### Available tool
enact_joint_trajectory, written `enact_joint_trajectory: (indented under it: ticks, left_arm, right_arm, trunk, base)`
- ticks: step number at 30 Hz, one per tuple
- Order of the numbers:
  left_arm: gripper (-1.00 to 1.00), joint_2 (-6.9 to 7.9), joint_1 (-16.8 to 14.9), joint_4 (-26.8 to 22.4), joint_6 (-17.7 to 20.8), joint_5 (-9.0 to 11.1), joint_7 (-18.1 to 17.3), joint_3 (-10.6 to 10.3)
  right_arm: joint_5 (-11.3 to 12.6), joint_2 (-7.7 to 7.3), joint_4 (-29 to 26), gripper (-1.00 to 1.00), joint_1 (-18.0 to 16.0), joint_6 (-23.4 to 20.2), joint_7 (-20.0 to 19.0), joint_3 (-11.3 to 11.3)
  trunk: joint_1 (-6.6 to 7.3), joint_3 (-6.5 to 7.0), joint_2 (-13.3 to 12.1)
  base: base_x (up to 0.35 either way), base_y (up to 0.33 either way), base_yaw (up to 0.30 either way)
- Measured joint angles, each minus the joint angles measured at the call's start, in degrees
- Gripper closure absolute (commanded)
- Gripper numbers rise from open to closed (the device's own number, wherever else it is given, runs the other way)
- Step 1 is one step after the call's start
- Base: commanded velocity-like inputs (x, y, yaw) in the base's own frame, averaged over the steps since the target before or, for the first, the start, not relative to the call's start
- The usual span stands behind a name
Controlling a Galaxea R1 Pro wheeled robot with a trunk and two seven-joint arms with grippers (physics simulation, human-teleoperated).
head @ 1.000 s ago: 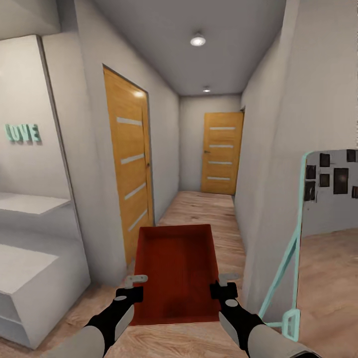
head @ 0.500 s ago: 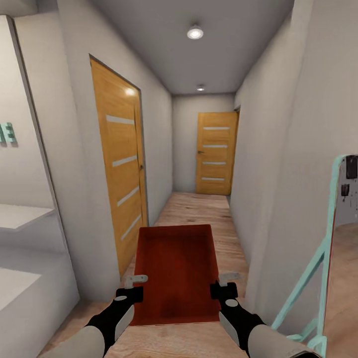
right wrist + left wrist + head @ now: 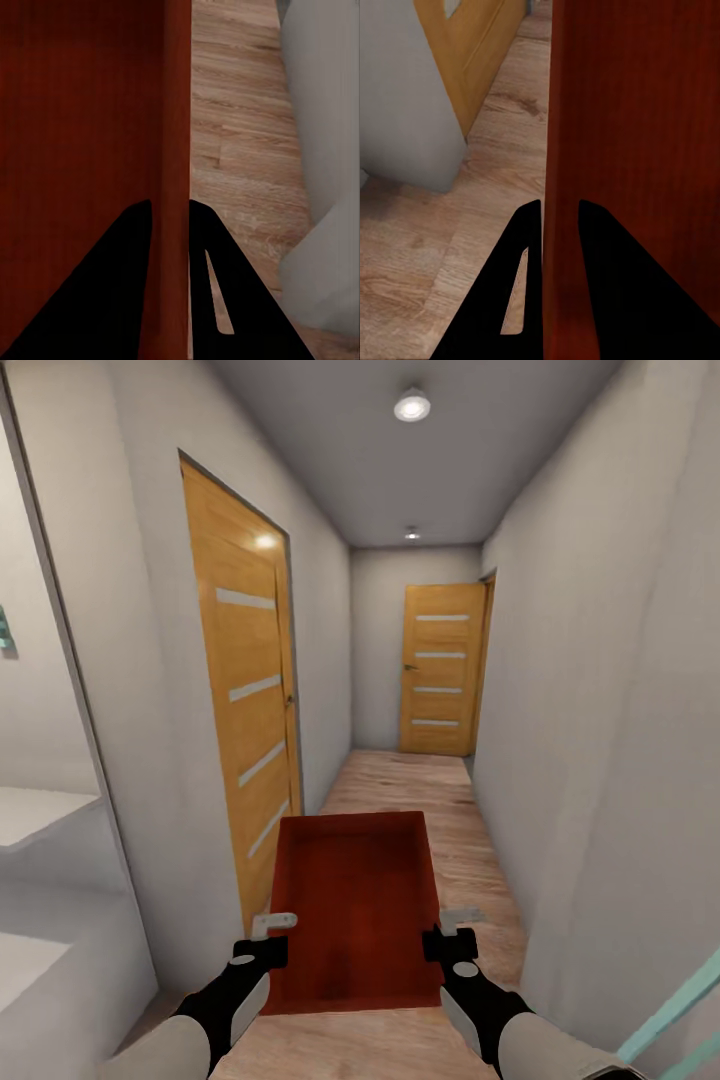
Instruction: Move the two storage containers from the living room to the garage. In the garage, place one container on the floor and stack the other container on top of it (either order is fine).
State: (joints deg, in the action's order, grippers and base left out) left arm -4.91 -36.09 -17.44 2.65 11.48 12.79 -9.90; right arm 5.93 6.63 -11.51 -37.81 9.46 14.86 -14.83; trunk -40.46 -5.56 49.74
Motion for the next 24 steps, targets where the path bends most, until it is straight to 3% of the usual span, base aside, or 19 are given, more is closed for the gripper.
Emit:
enact_joint_trajectory:
  ticks: [5,24]
  left_arm:
    - [1.0,0.03,0.0,0.0,0.1,0.0,0.0,0.0]
    - [1.0,0.01,0.0,0.0,0.2,0.0,0.0,0.0]
  right_arm:
    - [-0.1,0.04,0.0,1.0,0.0,-0.1,0.1,0.0]
    - [0.1,0.0,0.0,1.0,0.0,-0.1,0.0,-0.1]
  trunk:
    - [0.0,0.0,0.0]
    - [0.0,0.0,0.0]
  base:
    - [0.319,0.128,-0.128]
    - [0.319,0.12,-0.246]
